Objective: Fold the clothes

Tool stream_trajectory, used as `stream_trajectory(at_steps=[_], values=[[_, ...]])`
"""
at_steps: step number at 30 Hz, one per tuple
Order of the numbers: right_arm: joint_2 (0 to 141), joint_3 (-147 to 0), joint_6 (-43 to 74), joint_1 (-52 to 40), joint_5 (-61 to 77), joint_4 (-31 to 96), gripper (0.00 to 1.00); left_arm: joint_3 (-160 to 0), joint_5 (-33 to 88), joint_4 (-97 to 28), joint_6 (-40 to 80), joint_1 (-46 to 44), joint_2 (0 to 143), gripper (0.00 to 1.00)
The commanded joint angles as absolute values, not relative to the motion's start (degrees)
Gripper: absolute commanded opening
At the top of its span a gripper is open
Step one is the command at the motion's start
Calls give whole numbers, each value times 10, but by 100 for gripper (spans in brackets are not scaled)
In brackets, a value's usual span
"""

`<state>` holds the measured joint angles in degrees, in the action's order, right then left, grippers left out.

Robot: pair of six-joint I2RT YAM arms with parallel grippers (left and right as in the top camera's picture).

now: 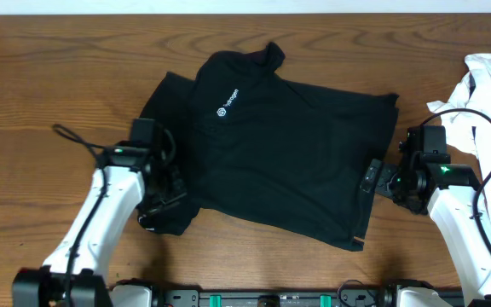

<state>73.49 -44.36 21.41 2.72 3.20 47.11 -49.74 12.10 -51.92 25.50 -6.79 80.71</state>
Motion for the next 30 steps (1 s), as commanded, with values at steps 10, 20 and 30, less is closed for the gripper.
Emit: stream_trajectory(at_steps=[10, 20, 30], values=[[734, -452, 207, 32, 34, 471, 99, -461, 124, -442, 252, -92, 924, 6], [734, -452, 207, 32, 34, 471, 99, -478, 171, -464, 251, -101, 904, 6], [734, -452, 207, 32, 34, 471, 99, -520, 218, -461, 252, -101, 702, 6]])
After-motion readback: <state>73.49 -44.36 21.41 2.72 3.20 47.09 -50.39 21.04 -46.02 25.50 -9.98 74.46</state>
